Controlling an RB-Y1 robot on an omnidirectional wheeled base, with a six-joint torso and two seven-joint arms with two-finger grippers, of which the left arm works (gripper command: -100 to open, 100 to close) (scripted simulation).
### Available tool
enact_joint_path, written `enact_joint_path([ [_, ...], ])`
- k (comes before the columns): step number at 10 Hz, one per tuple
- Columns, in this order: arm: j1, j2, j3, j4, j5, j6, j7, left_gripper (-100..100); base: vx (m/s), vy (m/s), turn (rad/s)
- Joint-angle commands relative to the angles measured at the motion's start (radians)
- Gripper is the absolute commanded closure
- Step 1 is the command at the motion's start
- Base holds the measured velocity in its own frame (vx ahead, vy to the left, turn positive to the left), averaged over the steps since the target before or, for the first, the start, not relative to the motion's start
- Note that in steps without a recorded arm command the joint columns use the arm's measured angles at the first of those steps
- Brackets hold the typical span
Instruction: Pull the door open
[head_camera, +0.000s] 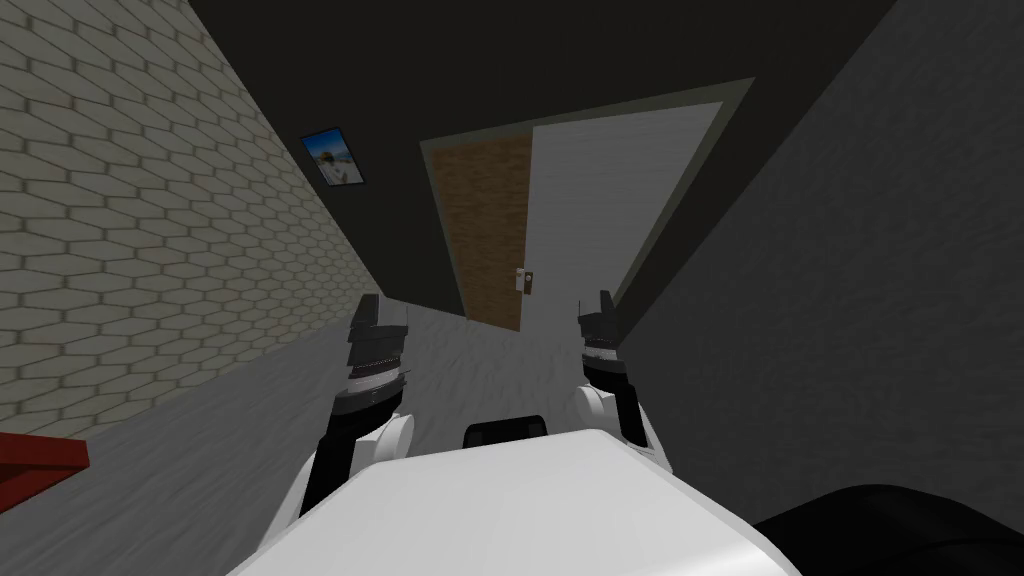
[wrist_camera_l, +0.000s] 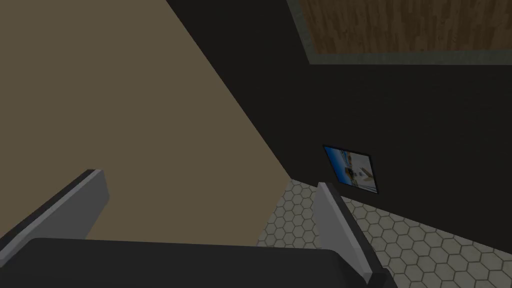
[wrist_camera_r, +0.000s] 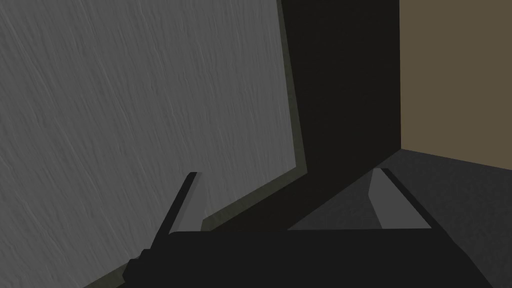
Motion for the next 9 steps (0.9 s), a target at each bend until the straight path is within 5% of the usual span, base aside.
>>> enact_joint_path([
  [1,-0.015,0.01,0.0,0.031,0.004,0.003,0.006,-100,0.066,-0.006,-0.048],
  [9,-0.102,0.055,-0.001,0.206,0.027,0.022,0.039,-100,0.115,-0.021,-0.045],
])
